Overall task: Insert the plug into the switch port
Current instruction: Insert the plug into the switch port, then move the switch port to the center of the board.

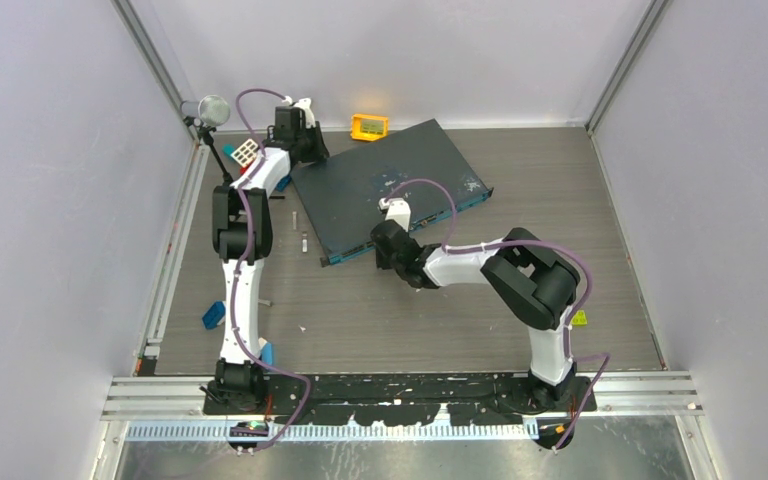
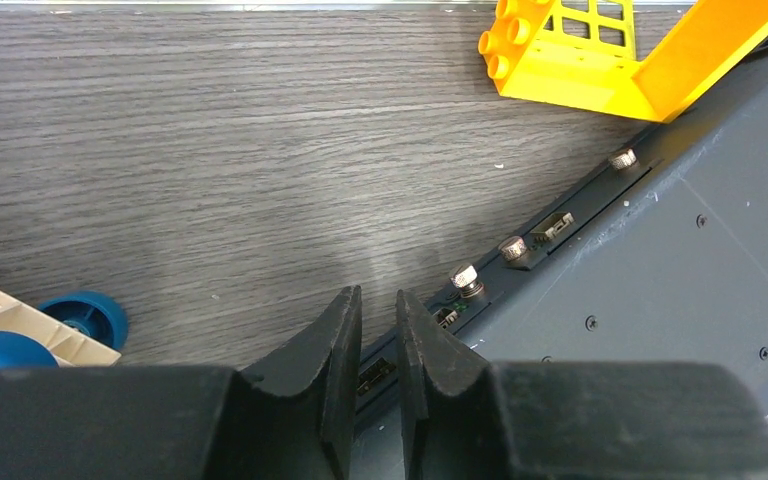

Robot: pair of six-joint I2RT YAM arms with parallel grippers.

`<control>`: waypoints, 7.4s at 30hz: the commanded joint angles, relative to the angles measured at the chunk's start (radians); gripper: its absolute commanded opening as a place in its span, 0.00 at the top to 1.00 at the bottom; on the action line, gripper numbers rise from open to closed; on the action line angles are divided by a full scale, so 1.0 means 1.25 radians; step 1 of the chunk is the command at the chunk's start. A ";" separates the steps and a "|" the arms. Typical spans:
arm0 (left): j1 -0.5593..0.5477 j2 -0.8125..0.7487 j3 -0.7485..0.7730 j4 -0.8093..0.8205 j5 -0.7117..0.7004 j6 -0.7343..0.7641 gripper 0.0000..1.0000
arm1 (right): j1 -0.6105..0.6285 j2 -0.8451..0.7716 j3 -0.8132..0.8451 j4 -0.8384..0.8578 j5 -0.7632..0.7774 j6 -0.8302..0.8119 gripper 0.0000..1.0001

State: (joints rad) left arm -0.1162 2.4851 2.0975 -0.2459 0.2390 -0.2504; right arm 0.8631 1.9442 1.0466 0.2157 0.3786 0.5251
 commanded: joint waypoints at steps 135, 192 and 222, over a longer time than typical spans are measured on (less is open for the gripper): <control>0.024 0.095 0.202 -0.305 -0.075 -0.248 0.61 | -0.208 -0.511 -0.174 -0.282 0.050 0.067 0.81; -0.156 -0.060 -0.207 -0.307 0.060 -0.027 0.75 | -0.578 -0.136 0.076 -0.517 -0.064 0.161 0.98; -0.114 -0.690 -0.729 0.015 -0.485 -0.117 0.47 | -0.579 -0.527 -0.036 -0.578 -0.078 0.058 0.49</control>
State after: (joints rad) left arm -0.2920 1.7191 1.2900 -0.3389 -0.2741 -0.3573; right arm 0.1322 1.3804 1.0298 -0.4706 0.3256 0.6228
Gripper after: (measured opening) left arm 0.527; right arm 0.503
